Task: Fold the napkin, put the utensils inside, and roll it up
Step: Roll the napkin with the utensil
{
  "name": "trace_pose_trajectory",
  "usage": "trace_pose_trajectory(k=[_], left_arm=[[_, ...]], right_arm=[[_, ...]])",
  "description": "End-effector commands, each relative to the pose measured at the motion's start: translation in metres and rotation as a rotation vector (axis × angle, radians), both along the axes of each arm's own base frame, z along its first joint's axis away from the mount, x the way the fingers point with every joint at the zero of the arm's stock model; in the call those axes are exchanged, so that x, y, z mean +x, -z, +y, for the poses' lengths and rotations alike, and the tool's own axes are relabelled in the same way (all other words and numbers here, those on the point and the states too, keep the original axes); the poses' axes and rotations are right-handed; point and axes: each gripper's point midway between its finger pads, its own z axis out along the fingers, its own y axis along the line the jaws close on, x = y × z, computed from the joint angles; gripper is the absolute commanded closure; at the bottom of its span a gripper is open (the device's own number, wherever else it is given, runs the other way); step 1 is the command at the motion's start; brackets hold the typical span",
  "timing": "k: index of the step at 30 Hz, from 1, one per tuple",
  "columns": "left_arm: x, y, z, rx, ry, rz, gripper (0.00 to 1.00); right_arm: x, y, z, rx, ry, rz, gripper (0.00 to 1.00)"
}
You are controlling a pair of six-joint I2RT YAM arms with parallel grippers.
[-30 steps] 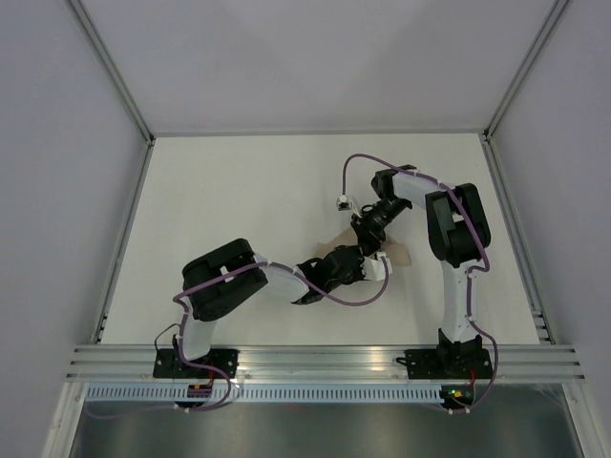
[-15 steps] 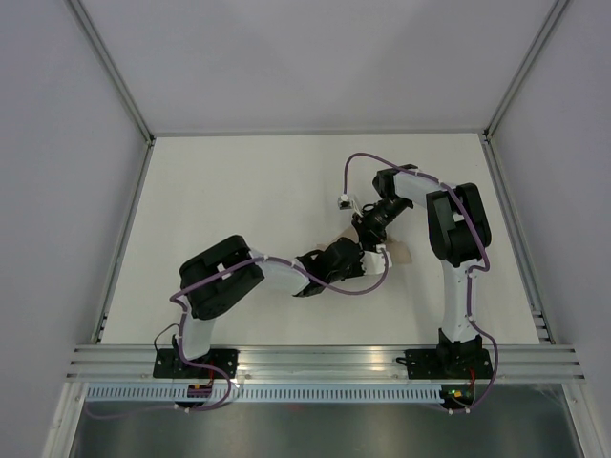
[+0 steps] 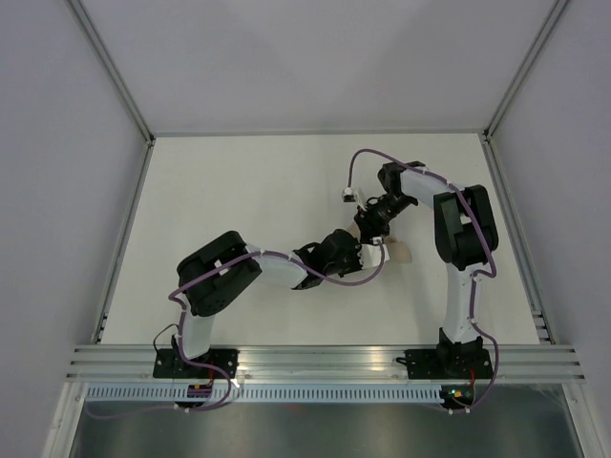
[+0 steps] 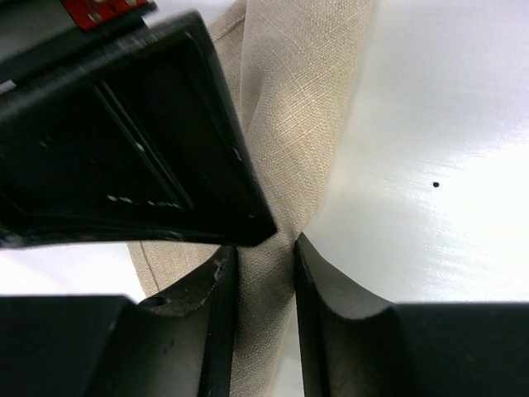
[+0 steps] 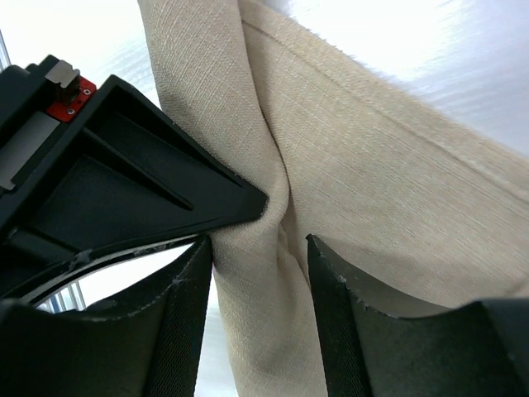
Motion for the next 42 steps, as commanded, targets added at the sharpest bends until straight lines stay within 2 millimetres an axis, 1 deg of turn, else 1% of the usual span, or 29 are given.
trace_pose_trajectory(k=[1, 8, 11, 12, 14, 15, 17, 18, 20, 21, 22, 24, 25, 26, 27, 28, 29, 30, 31, 32, 33, 34, 35, 36, 37, 38, 40, 41, 42], left_arm=[[-0.043, 0.066, 0.035, 0.159, 0.008, 0.26, 0.98], [-0.047, 0.069, 0.038, 0.157, 0.009, 0.341, 0.98], [-0.049, 0.068, 0.038, 0.144, 0.01, 0.403, 0.98], [-0.047, 0.067, 0.04, 0.139, 0.002, 0.424, 0.98], [-0.052, 0.068, 0.04, 0.148, 0.009, 0.496, 0.98], [-0.051, 0.067, 0.04, 0.137, 0.012, 0.524, 0.98], [-0.055, 0.071, 0.046, 0.166, -0.001, 0.597, 0.98], [-0.057, 0.072, 0.047, 0.159, 0.004, 0.64, 0.98], [-0.059, 0.07, 0.049, 0.168, -0.008, 0.703, 0.98], [-0.063, 0.073, 0.051, 0.162, 0.0, 0.757, 0.98], [-0.062, 0.07, 0.049, 0.152, -0.002, 0.78, 0.98], [-0.069, 0.073, 0.053, 0.15, 0.002, 0.869, 0.98], [-0.071, 0.072, 0.054, 0.15, -0.009, 0.911, 0.98], [-0.07, 0.071, 0.052, 0.136, -0.003, 0.931, 0.98], [-0.075, 0.074, 0.056, 0.137, -0.002, 0.99, 0.98], [-0.074, 0.071, 0.054, 0.126, -0.007, 1.015, 0.98], [-0.077, 0.072, 0.056, 0.136, -0.014, 1.048, 0.98], [-0.08, 0.071, 0.056, 0.13, -0.005, 1.085, 0.98], [-0.08, 0.072, 0.053, 0.128, -0.004, 1.107, 0.98], [-0.08, 0.074, 0.054, 0.131, -0.011, 1.127, 0.98], [-0.084, 0.072, 0.055, 0.134, -0.011, 1.164, 0.98], [-0.084, 0.074, 0.053, 0.132, -0.007, 1.185, 0.98], [-0.084, 0.073, 0.053, 0.128, -0.007, 1.201, 0.98], [-0.085, 0.073, 0.053, 0.125, -0.008, 1.22, 0.98], [-0.084, 0.071, 0.051, 0.125, -0.015, 1.235, 0.98], [-0.085, 0.073, 0.051, 0.128, -0.017, 1.25, 0.98], [-0.084, 0.073, 0.051, 0.128, -0.029, 1.269, 0.98], [-0.084, 0.074, 0.051, 0.13, -0.033, 1.276, 0.98], [-0.083, 0.073, 0.051, 0.127, -0.037, 1.279, 0.98]], right_arm=[[0.022, -0.029, 0.0, 0.043, 0.053, -0.108, 0.44], [0.042, -0.058, -0.01, 0.098, 0.142, -0.144, 0.42], [0.049, -0.074, -0.022, 0.141, 0.195, -0.165, 0.41], [0.048, -0.081, -0.025, 0.155, 0.204, -0.176, 0.41], [0.048, -0.089, -0.032, 0.177, 0.224, -0.194, 0.41], [0.048, -0.097, -0.042, 0.2, 0.252, -0.211, 0.41], [0.046, -0.104, -0.05, 0.22, 0.257, -0.248, 0.41], [0.042, -0.109, -0.062, 0.225, 0.286, -0.261, 0.42], [0.04, -0.112, -0.073, 0.233, 0.308, -0.309, 0.41], [0.03, -0.113, -0.08, 0.232, 0.322, -0.334, 0.41], [0.031, -0.113, -0.084, 0.227, 0.323, -0.382, 0.41], [0.019, -0.109, -0.087, 0.214, 0.321, -0.47, 0.41], [0.014, -0.12, -0.089, 0.206, 0.319, -0.553, 0.4], [0.012, -0.105, -0.09, 0.194, 0.328, -0.547, 0.39], [-0.003, -0.101, -0.089, 0.188, 0.332, -0.583, 0.38], [0.004, -0.104, -0.09, 0.185, 0.34, -0.663, 0.36], [0.003, -0.101, -0.093, 0.145, 0.351, -0.703, 0.35], [-0.002, -0.101, -0.087, 0.139, 0.331, -0.774, 0.34], [-0.005, -0.099, -0.085, 0.12, 0.331, -0.795, 0.34], [-0.007, -0.102, -0.083, 0.089, 0.322, -0.845, 0.33], [-0.014, -0.093, -0.069, 0.089, 0.274, -0.859, 0.33], [-0.017, -0.092, -0.063, 0.078, 0.26, -0.875, 0.33], [-0.023, -0.092, -0.049, 0.086, 0.212, -0.901, 0.33], [-0.022, -0.083, -0.049, 0.044, 0.209, -0.925, 0.32], [-0.024, -0.08, -0.045, 0.034, 0.19, -0.936, 0.32], [-0.029, -0.076, -0.033, 0.034, 0.148, -0.944, 0.32], [-0.031, -0.064, -0.03, -0.009, 0.123, -0.962, 0.32], [-0.039, -0.053, -0.022, -0.02, 0.074, -0.951, 0.32], [-0.037, -0.049, -0.023, -0.055, 0.069, -0.976, 0.32]])
